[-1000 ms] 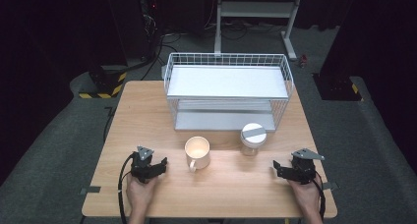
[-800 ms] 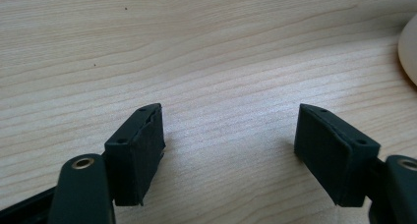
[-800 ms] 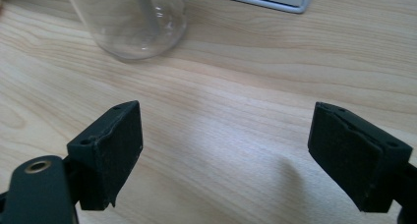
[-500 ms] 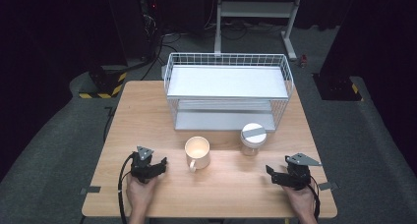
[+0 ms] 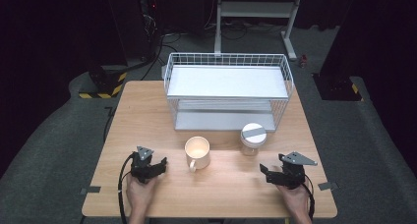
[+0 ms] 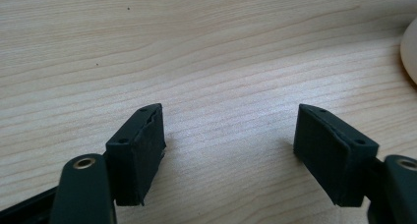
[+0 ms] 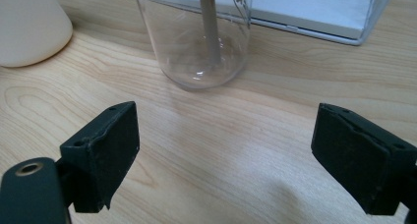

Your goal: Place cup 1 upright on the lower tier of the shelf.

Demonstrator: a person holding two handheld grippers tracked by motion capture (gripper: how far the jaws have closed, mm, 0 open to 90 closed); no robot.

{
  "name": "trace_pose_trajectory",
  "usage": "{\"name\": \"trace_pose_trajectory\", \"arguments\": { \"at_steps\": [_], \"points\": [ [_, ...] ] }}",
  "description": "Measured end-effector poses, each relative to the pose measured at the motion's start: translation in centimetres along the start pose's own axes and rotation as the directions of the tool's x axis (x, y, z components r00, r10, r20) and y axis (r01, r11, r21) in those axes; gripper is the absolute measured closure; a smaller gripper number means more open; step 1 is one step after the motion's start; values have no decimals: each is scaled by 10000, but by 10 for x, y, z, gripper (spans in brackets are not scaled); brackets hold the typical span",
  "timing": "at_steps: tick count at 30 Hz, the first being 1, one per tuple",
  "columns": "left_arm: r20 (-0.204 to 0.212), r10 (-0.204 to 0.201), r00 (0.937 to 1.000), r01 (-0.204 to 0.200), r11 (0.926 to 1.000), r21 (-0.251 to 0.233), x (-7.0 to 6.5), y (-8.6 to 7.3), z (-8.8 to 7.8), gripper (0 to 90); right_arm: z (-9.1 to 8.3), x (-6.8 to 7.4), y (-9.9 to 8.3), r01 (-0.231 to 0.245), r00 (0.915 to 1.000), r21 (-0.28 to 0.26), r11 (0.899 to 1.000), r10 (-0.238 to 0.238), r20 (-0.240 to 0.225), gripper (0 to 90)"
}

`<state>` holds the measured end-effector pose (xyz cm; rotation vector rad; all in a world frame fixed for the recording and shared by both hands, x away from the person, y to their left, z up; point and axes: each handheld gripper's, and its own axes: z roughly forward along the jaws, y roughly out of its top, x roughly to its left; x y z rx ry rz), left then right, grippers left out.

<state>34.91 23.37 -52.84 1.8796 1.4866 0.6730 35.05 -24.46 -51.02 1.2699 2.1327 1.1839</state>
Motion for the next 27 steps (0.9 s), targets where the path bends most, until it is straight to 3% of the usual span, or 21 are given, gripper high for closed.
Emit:
{"name": "trace_pose_trajectory", "arguments": {
  "at_steps": [16,27],
  "points": [
    [1,1,10000,-1,10000,5,0,0,0,279,13,12,23,321,9991,-421,9986,-333,-278,99],
    [0,-3,10000,3,10000,2,0,0,0,280,25,15,34,276,9990,-456,9986,-292,-334,97]
  ]
}}
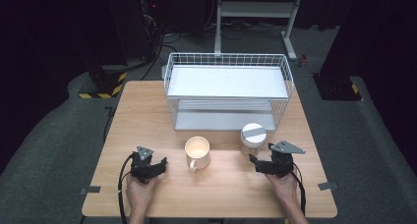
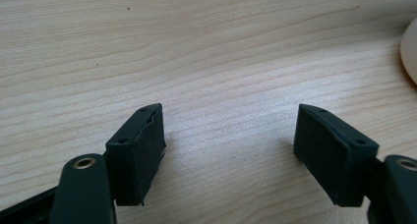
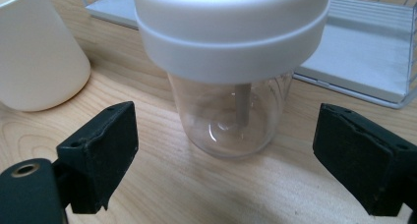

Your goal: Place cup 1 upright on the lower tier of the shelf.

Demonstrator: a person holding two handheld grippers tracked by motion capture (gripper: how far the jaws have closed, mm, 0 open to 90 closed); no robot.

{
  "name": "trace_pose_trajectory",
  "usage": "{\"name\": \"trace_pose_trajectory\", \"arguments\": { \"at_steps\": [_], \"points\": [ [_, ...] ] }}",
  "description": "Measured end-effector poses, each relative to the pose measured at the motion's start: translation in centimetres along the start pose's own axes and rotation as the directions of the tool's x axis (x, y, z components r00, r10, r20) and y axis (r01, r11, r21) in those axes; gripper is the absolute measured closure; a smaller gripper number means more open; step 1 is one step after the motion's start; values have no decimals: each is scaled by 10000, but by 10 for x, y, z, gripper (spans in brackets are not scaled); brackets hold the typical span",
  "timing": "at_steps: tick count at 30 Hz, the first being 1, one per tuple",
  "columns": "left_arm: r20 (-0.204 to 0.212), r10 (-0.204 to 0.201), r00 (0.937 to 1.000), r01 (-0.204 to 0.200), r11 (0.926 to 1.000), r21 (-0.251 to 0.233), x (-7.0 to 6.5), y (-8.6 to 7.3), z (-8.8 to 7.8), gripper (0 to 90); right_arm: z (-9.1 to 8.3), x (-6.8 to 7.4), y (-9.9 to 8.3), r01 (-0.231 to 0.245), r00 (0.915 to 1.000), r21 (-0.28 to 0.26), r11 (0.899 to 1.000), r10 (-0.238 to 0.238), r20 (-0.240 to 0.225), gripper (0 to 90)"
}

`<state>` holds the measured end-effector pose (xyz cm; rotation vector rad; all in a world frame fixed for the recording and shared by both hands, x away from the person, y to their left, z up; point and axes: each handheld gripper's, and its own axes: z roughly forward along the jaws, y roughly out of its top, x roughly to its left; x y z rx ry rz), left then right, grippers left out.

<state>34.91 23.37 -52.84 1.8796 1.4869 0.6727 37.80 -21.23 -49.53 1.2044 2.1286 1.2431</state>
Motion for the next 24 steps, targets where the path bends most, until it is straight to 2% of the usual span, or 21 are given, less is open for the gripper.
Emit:
{"name": "trace_pose_trajectory", "arguments": {
  "at_steps": [3,14,20,24],
  "points": [
    [0,1,10000,-1,10000,-1,0,0,0,279,3,0,2,36,10000,-91,10000,-36,35,97],
    [-33,-15,10000,15,10000,9,0,0,0,274,18,1,9,17,9999,86,10000,-18,118,96],
    [-38,-17,10000,17,10000,12,0,0,0,273,25,0,12,105,9997,-89,9999,-103,207,95],
    [-95,-73,9999,73,10000,54,0,0,0,271,29,-1,12,-14,9997,-143,9999,18,251,95]
  ]
}}
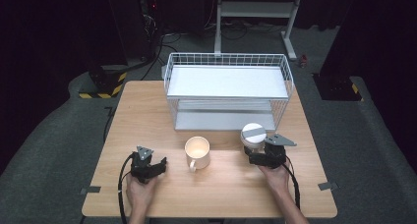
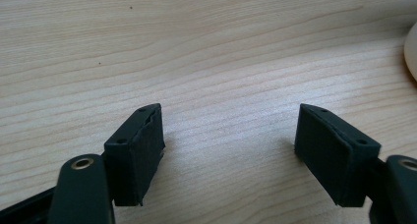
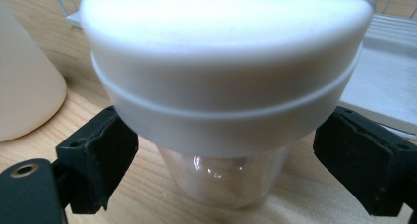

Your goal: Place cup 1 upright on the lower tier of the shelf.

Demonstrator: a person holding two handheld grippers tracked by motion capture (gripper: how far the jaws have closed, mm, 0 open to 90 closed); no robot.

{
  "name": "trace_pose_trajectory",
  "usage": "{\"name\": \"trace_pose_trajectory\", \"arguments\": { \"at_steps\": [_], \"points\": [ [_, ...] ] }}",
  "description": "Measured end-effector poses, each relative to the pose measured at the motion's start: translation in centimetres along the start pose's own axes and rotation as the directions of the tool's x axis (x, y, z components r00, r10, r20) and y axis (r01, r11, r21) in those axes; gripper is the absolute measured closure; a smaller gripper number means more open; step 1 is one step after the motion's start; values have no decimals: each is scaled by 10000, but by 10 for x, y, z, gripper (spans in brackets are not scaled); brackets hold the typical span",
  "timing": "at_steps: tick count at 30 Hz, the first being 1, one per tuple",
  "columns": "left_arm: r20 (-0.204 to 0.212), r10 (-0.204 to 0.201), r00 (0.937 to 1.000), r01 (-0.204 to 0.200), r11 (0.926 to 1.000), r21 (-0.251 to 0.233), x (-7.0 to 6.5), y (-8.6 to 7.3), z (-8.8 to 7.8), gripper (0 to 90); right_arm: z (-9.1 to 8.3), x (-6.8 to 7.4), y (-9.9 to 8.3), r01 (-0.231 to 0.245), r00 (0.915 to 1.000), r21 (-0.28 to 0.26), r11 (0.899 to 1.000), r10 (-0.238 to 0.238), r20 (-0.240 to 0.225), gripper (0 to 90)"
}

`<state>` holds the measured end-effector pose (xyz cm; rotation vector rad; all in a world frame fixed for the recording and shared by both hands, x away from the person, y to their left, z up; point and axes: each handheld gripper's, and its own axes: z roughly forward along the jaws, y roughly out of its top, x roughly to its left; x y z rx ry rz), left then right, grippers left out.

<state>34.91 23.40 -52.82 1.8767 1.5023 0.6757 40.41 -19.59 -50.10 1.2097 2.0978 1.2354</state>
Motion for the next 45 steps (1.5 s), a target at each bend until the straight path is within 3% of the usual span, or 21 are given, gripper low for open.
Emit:
{"name": "trace_pose_trajectory", "arguments": {
  "at_steps": [16,24,45],
  "points": [
    [1,-3,10000,3,10000,0,0,0,0,272,16,3,7,153,9996,-41,9999,-152,250,98],
    [-2,5,10000,-5,10000,-1,0,0,0,272,17,5,7,351,9986,-57,9994,-348,408,145],
    [6,-6,10000,6,10000,-2,0,0,0,272,15,5,7,989,9949,-87,9951,-987,194,184]
  ]
}}
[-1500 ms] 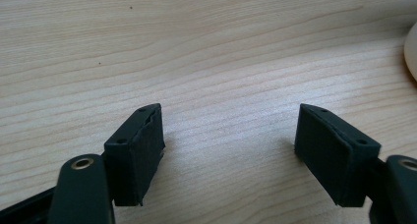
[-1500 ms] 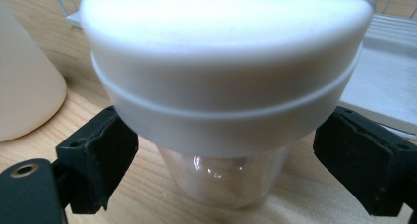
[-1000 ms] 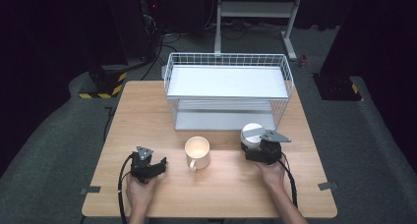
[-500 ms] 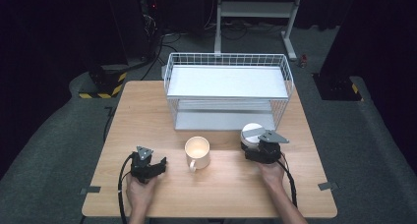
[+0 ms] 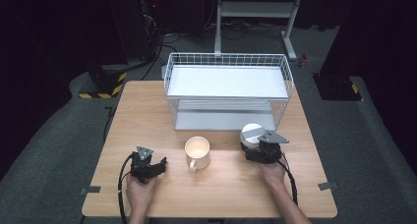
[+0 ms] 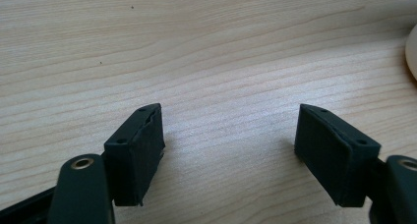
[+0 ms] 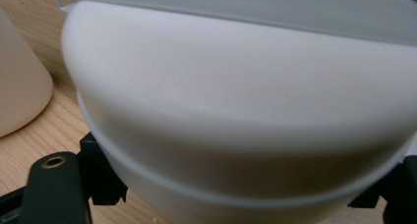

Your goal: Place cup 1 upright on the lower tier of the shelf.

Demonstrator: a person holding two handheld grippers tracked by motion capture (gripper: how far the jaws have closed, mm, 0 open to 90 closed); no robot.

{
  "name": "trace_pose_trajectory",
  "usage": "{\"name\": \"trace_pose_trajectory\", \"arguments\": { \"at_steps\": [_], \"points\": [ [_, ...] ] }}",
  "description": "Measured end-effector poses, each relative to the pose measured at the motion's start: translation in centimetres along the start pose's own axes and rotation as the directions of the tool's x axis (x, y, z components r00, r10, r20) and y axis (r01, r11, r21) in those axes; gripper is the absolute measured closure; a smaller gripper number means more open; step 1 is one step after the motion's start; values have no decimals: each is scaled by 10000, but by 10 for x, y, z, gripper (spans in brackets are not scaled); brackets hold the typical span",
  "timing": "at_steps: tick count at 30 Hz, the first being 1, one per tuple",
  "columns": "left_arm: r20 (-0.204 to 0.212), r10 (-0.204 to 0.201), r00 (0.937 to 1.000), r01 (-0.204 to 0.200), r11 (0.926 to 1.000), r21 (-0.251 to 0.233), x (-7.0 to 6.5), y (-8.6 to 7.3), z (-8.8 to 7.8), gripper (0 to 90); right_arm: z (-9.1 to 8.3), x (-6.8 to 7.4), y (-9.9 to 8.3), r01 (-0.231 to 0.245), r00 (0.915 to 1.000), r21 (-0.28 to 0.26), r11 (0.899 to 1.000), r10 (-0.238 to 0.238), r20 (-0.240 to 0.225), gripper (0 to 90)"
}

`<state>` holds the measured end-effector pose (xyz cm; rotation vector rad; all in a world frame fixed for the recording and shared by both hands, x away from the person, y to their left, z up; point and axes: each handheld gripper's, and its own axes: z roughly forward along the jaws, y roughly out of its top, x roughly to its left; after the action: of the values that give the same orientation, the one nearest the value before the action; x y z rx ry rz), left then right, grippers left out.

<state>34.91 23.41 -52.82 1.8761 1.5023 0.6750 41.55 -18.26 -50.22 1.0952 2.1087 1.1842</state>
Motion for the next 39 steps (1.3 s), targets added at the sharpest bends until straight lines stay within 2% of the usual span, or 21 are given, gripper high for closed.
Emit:
{"name": "trace_pose_trajectory", "arguments": {
  "at_steps": [13,33,39],
  "points": [
    [-2,7,10000,-7,10000,1,0,0,0,272,-2,2,2,198,9995,24,9998,-197,-233,185],
    [17,11,10000,-11,10000,-1,0,0,0,271,-5,-3,23,-19,9968,54,10000,23,-804,185],
    [12,7,10000,-7,10000,-7,0,0,0,271,-6,-5,30,-53,9963,88,9999,61,-852,185]
  ]
}}
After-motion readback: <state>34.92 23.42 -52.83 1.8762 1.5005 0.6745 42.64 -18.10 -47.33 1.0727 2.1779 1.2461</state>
